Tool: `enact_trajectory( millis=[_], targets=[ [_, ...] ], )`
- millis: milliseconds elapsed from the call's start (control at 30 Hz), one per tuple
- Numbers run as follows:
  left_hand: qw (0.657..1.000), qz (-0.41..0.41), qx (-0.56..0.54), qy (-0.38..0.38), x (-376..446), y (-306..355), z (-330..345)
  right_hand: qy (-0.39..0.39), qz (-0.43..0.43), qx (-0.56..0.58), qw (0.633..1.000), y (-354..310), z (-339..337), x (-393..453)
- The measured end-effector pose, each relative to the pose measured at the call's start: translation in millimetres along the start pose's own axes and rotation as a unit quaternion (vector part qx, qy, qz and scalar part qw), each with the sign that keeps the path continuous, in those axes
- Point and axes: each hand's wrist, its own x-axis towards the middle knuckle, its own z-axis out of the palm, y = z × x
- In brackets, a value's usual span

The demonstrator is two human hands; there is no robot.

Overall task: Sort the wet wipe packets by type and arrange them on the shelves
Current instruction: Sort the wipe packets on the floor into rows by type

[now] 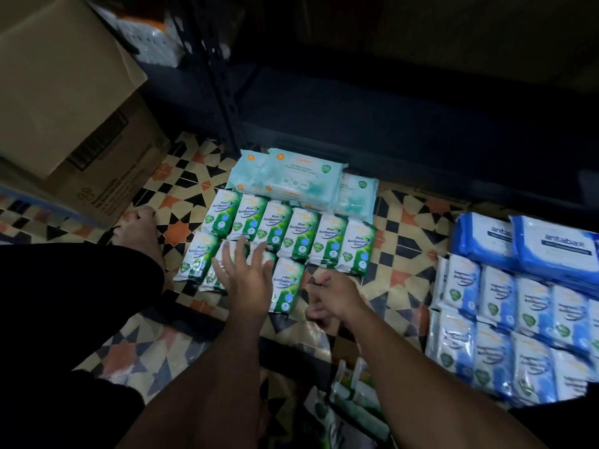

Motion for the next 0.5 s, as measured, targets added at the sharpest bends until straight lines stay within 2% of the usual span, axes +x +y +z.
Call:
enact_trajectory(
  millis=[67,100,167,267,333,500],
  targets=[
    [0.997,0.067,-0.031,-0.015,-6,23,-2,0.015,0.003,-0.015,1.0,2,-20,-10],
    [0.993,0.085,-0.062,-0.046,-9,35,-5,0.028,-0.003,-0.028,0.999,5,-31,-15],
    [0.972,0.097,-0.14,-0.161,-22,58,-9,0.067,-0.024,-0.105,0.992,16,-52,-26],
    [0.915,0.098,-0.176,-0.35,-45,83,-11,0.11,-0.026,-0.217,0.97,33,-79,-42],
    [0.871,0.09,-0.187,-0.445,-60,96,-11,0.095,-0.023,-0.285,0.953,40,-92,-56],
    [0.793,0.08,-0.165,-0.581,-87,120,-27,0.061,-0.036,-0.369,0.927,54,-112,-88]
  ],
)
